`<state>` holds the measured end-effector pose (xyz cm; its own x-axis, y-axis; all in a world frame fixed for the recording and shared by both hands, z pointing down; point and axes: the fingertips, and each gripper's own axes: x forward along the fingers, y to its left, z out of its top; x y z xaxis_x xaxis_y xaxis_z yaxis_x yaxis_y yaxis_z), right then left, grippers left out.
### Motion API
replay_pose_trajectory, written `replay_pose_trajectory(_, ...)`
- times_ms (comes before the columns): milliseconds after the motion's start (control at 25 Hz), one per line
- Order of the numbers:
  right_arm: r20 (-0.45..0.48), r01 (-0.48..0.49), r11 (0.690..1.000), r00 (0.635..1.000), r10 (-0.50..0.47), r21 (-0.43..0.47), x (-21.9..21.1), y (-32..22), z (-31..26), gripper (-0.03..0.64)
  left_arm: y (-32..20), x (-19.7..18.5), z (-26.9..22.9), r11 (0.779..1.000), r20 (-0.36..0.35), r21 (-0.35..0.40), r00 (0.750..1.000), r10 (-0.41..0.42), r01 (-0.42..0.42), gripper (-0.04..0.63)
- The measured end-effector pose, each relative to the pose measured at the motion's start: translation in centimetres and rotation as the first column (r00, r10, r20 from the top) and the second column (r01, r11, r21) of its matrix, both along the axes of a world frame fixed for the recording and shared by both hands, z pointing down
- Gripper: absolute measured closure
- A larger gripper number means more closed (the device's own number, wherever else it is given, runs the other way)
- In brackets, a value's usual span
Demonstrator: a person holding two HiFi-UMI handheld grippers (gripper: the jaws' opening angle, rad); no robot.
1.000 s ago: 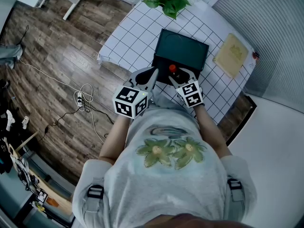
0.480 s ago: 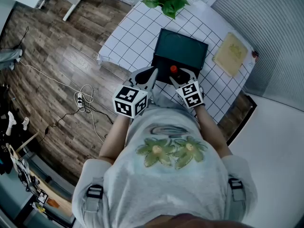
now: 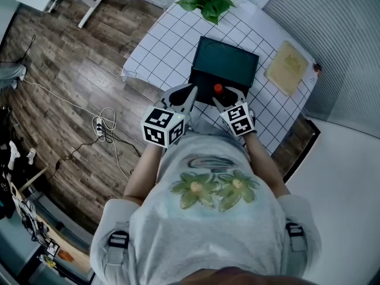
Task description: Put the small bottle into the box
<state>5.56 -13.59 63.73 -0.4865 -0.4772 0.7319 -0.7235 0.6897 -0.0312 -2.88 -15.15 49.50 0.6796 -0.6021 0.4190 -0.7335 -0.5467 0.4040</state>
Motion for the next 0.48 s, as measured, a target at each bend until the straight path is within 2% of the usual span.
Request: replay_pose_trajectory(480,-0.022,-0.004,1.0,1.0,0.004,-0.005,0.27,0.72,-0.24,0.417,0.44,-0.41,-0.03,1.0,-0.002,0.006,1.0,-0.001,0.002,0.588)
